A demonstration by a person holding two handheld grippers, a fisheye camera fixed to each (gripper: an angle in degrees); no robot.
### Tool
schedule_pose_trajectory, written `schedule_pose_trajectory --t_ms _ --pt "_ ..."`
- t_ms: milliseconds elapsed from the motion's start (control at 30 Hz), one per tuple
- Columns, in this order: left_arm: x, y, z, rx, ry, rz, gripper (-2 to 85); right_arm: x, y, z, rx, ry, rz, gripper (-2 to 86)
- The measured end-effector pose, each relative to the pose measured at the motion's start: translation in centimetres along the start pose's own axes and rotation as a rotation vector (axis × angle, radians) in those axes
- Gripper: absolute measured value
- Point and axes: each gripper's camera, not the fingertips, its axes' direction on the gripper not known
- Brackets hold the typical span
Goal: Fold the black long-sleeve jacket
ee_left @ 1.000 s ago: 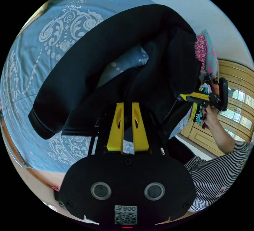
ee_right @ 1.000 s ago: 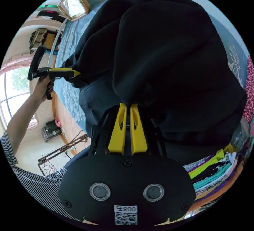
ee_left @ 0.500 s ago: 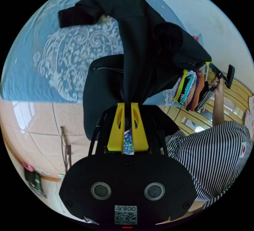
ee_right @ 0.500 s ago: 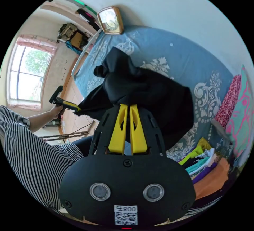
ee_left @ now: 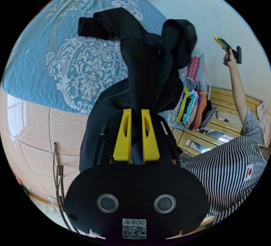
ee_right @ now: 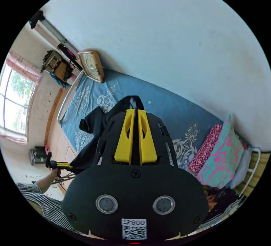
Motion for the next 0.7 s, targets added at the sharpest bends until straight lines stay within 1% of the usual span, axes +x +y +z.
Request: schedule_pose_trajectory --t_ms 33,100,133,200,233,300,400,467,567,667,700 --pt "-0.8 0.3 -0.3 0.026 0.012 -0.008 7.0 1.0 1.9 0.9 -0.016 -0.001 0.015 2.1" --pt "-2.1 0.3 -1.0 0.078 0.029 -0.024 7.7 6.0 10.7 5.6 -0.128 -0.002 0.119 3.1" --pt "-2.9 0.0 -1.4 0.113 0.040 -0.033 8.2 7.4 13.1 7.0 -0.168 -0.002 0.154 3.5" --pt "-4.0 -1.2 -1.7 0.142 0.060 -0.031 9.1 12.7 23.1 12.2 -0.317 -0.053 0.333 5.1" --pt "-4.5 -2.5 -1.5 0.136 0.063 -0.025 9.7 13.7 25.6 13.4 -0.347 -0.081 0.378 5.5" --pt "-5.2 -4.9 -0.4 0.092 0.060 -0.007 11.0 15.9 33.9 16.6 -0.414 -0.152 0.512 6.5" --pt "-6.2 -9.4 2.3 0.025 0.063 0.003 12.4 16.8 40.0 18.7 -0.425 -0.173 0.591 6.9" --pt "-6.8 -12.0 4.0 -0.010 0.133 -0.006 13.0 17.7 41.8 19.0 -0.395 -0.180 0.641 7.5" --pt "-7.3 -15.6 6.5 -0.036 0.120 -0.014 12.8 18.6 43.8 19.7 -0.352 -0.151 0.687 7.9" --pt "-7.8 -18.0 9.1 -0.127 0.090 -0.037 9.2 19.3 45.4 21.4 -0.354 -0.150 0.705 8.0" --pt "-7.7 -18.5 9.6 -0.151 0.079 -0.032 6.9 19.6 45.8 21.9 -0.351 -0.167 0.717 7.7"
